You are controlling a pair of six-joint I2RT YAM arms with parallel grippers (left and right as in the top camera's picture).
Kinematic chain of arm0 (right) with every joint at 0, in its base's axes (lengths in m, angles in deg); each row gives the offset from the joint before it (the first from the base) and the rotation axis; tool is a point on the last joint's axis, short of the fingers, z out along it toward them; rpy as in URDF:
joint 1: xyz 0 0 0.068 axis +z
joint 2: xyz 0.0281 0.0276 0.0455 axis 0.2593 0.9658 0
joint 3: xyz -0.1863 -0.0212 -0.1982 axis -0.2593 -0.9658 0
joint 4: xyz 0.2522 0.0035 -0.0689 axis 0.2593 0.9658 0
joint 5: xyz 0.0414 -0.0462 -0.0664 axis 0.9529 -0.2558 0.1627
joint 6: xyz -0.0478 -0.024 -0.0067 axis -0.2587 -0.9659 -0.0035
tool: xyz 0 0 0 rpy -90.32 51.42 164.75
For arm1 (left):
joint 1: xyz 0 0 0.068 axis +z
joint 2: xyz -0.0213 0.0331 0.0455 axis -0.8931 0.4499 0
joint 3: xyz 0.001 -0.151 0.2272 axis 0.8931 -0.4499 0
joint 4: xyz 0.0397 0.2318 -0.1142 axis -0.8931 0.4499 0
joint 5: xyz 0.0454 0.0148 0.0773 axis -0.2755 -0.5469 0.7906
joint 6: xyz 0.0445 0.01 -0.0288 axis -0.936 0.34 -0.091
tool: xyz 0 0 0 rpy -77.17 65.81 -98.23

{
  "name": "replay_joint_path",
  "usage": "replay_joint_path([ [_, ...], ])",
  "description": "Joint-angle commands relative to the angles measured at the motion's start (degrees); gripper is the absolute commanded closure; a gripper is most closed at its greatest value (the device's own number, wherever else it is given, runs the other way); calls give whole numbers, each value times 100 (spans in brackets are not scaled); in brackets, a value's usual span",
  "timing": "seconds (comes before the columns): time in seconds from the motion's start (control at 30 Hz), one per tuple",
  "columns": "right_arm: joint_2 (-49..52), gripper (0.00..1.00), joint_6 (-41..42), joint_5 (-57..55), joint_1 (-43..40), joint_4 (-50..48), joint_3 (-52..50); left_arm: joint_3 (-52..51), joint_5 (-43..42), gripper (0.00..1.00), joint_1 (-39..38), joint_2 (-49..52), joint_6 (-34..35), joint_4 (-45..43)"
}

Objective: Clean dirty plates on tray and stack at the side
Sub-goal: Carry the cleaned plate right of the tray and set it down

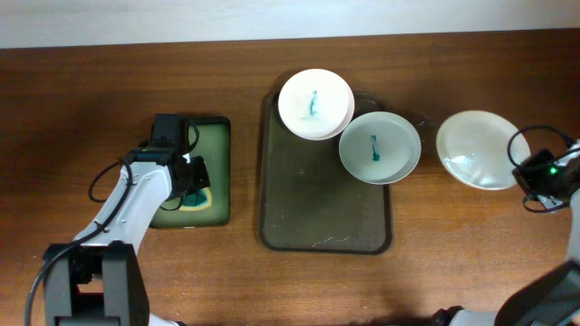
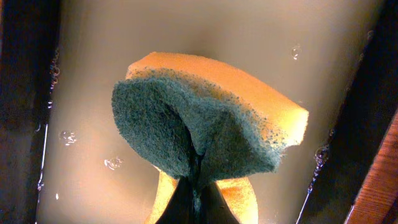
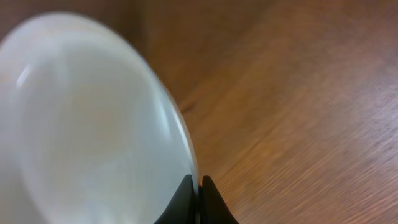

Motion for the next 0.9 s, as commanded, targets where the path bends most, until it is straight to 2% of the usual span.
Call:
replay_joint_path([
  [0.0, 881, 96, 107, 48, -186, -46, 72, 20, -22, 100, 4, -66, -68, 0],
  [0.07, 1287, 92, 103, 28, -166, -149, 72, 20, -22, 100, 4, -66, -68, 7],
  [0.13, 1078, 54, -184, 144, -98, -188, 81, 20, -22, 100, 4, -66, -68, 4],
  [0.17, 763, 48, -260, 402, 28, -205, 90, 20, -20, 100, 4, -66, -68, 4],
  [0.2, 415, 48, -339, 555, 210, -216, 98, 20, -22, 100, 4, -66, -68, 4],
  [0.23, -177, 48, -787, 678, 715, -254, 103, 20, -22, 100, 4, -66, -68, 4],
  [0.3, -638, 49, -1552, 640, 1670, -278, 103, 20, -22, 100, 4, -66, -68, 4],
  [0.37, -509, 49, -1764, -203, 2728, -411, 96, 20, -24, 100, 4, -66, -68, 7],
  [0.43, 356, 48, -1766, -1506, 3654, -979, 96, 20, -131, 100, 4, -66, -68, 26],
  [0.5, 1115, 50, -1818, -1742, 3757, -1486, 98, 20, -153, 100, 4, -66, -70, 52],
  [0.57, 1399, 61, -2044, -1211, 3755, -1539, 98, 20, -153, 100, 4, -66, -68, 46],
  [0.63, 1453, 92, -2031, -1172, 3748, -1388, 109, 20, -153, 100, 4, -66, -70, 57],
  [0.67, 1401, 96, -1818, -1220, 3746, -1248, 140, 20, -151, 100, 4, -66, -70, 94],
  [0.83, 605, 96, -1139, -1314, 3757, 164, 240, 20, -151, 100, 4, -66, -70, 92],
  [0.87, 520, 96, -1117, -920, 3779, 540, 236, 20, -151, 100, 4, -66, -68, 90],
])
